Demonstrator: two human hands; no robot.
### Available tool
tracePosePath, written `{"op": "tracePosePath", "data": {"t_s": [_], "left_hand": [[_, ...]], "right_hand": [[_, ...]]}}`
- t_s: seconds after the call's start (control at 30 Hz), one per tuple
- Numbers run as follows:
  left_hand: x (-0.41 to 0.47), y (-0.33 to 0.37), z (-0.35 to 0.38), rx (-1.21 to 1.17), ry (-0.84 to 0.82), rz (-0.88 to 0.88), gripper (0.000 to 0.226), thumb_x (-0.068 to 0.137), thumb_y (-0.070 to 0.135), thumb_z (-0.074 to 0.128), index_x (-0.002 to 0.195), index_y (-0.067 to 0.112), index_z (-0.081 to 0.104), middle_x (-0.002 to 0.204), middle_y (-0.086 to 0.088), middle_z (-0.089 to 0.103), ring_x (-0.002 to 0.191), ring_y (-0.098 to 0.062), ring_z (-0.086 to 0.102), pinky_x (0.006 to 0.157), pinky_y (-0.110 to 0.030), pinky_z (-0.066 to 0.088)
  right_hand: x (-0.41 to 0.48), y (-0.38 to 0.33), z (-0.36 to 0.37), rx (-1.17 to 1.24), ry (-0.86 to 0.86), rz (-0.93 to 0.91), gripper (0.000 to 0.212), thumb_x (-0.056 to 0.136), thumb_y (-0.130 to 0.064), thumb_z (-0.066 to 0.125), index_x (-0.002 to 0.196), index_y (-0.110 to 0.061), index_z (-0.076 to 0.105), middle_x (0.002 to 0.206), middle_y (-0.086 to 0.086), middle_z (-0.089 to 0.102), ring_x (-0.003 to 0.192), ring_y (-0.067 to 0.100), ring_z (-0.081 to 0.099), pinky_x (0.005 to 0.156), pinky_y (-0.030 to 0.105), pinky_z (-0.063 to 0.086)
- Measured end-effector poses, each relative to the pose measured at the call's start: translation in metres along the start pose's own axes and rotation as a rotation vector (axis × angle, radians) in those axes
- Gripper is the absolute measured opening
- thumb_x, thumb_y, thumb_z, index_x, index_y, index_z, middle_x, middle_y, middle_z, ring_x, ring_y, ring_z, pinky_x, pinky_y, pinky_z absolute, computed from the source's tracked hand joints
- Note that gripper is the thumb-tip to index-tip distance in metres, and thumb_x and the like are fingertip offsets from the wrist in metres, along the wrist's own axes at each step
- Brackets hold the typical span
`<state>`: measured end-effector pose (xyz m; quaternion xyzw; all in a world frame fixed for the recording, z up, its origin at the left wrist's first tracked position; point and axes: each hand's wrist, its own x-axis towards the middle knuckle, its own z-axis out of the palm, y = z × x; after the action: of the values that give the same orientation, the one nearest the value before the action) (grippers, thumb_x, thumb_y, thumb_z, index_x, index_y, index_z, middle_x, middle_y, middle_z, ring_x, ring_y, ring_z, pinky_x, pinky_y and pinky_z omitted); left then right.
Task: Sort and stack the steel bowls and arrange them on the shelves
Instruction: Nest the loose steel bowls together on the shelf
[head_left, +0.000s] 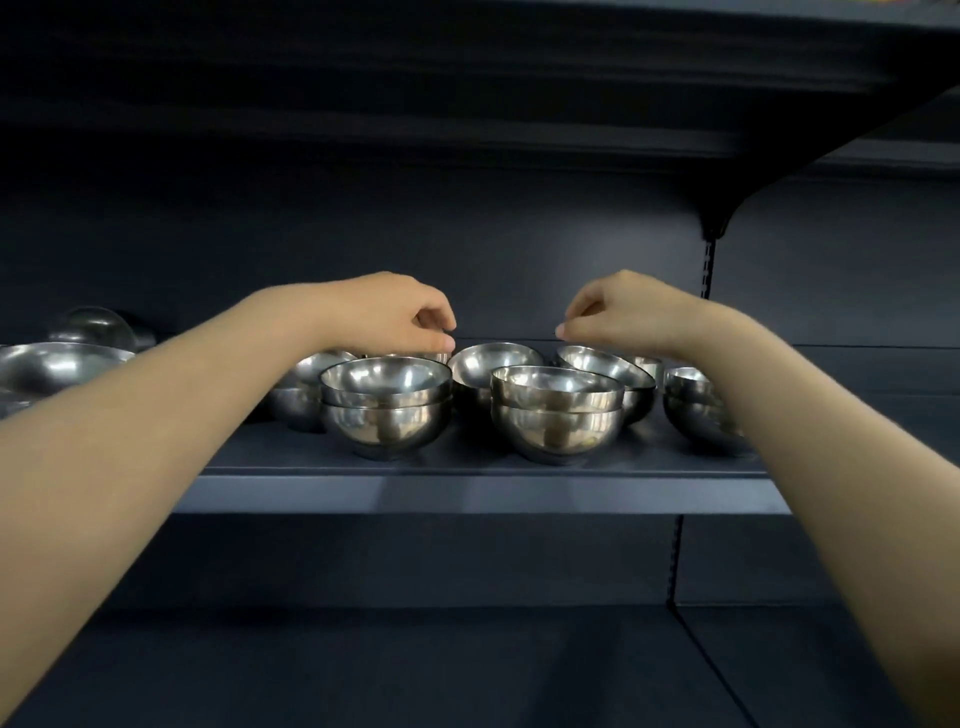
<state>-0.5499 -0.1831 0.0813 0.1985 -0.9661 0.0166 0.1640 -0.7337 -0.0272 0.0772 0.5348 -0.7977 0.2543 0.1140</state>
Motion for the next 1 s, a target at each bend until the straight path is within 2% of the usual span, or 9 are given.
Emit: {"op": "tracePosePath", "data": {"t_s": [0.13,0.27,0.5,0.67,0.83,1.0], "left_hand": [[-0.022,-0.020,-0.013,0.090,0.053,0.011,0.029,0.090,0.039,0.055,0.113,0.022,0.059,0.110,0.008,0.057,0.097,-0.008,0.054,0.084,-0.022,0.041],[-0.048,-0.045,-0.023,0.165,0.046,0.026,0.030,0.091,0.036,0.055,0.115,0.019,0.059,0.110,0.004,0.057,0.097,-0.010,0.054,0.090,-0.027,0.045],[-0.090,-0.097,-0.031,0.276,0.006,0.041,0.034,0.091,0.042,0.051,0.119,0.023,0.055,0.105,0.008,0.049,0.097,-0.012,0.052,0.090,-0.032,0.046],[-0.113,-0.124,-0.025,0.292,-0.029,0.025,0.033,0.092,0.038,0.049,0.121,0.023,0.054,0.117,0.005,0.051,0.104,-0.014,0.052,0.092,-0.034,0.046],[-0.122,-0.140,-0.015,0.298,-0.051,0.023,0.036,0.093,0.038,0.048,0.123,0.021,0.053,0.120,0.002,0.052,0.106,-0.017,0.054,0.092,-0.037,0.047],[-0.110,-0.146,-0.010,0.278,-0.078,0.011,0.041,0.090,0.044,0.051,0.125,0.024,0.051,0.122,0.005,0.051,0.106,-0.015,0.054,0.092,-0.036,0.047]], "right_hand": [[-0.002,-0.033,0.007,-0.090,0.063,-0.044,0.033,0.086,-0.035,0.064,0.109,-0.011,0.065,0.108,0.005,0.066,0.096,0.019,0.057,0.087,0.031,0.046],[-0.006,-0.065,0.019,-0.099,0.025,-0.032,0.035,0.086,-0.032,0.064,0.115,-0.011,0.063,0.112,0.004,0.064,0.100,0.019,0.057,0.084,0.028,0.046],[-0.010,-0.112,0.050,-0.099,-0.052,0.039,0.035,0.083,-0.030,0.063,0.115,-0.015,0.061,0.111,0.001,0.063,0.098,0.017,0.057,0.083,0.028,0.045],[-0.011,-0.132,0.069,-0.115,-0.096,0.073,0.045,0.084,-0.031,0.064,0.124,-0.013,0.056,0.119,0.002,0.059,0.102,0.017,0.053,0.085,0.027,0.043],[-0.009,-0.139,0.075,-0.112,-0.123,0.076,0.051,0.081,-0.036,0.067,0.126,-0.016,0.055,0.122,0.001,0.059,0.108,0.017,0.056,0.095,0.032,0.046],[-0.002,-0.136,0.072,-0.057,-0.149,0.051,0.054,0.080,-0.043,0.069,0.127,-0.021,0.054,0.124,-0.002,0.057,0.115,0.015,0.053,0.099,0.030,0.042]]}}
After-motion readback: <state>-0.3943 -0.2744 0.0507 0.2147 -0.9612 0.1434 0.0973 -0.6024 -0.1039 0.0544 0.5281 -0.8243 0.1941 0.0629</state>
